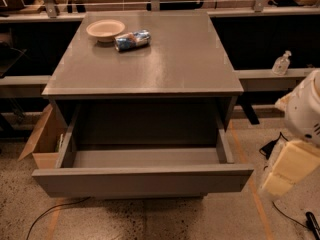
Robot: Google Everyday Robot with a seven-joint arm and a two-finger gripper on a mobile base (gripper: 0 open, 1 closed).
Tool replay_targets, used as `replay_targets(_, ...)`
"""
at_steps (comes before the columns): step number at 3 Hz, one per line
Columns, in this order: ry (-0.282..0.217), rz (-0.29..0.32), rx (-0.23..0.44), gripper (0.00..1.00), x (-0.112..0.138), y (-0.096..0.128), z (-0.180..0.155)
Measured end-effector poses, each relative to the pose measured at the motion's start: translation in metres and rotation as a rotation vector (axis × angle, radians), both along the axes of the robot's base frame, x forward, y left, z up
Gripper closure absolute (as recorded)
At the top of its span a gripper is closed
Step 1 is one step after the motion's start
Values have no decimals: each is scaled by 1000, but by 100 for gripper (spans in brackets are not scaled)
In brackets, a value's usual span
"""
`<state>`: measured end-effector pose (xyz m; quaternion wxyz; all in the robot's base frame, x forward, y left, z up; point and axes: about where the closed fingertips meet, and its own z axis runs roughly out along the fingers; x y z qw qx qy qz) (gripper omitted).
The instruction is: Close top drawer
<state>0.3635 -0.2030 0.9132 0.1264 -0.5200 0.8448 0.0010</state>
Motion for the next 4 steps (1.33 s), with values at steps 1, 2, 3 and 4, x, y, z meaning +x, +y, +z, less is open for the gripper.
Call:
replay_targets(1,83,-22,49,0,-25,17,-47)
replay_targets(2,104,-22,50,0,-31,18,-56)
replay_targets(3,112,-21,52,0,-31,20,-62)
replay_targets(4,163,0,95,0,-37,38,-97)
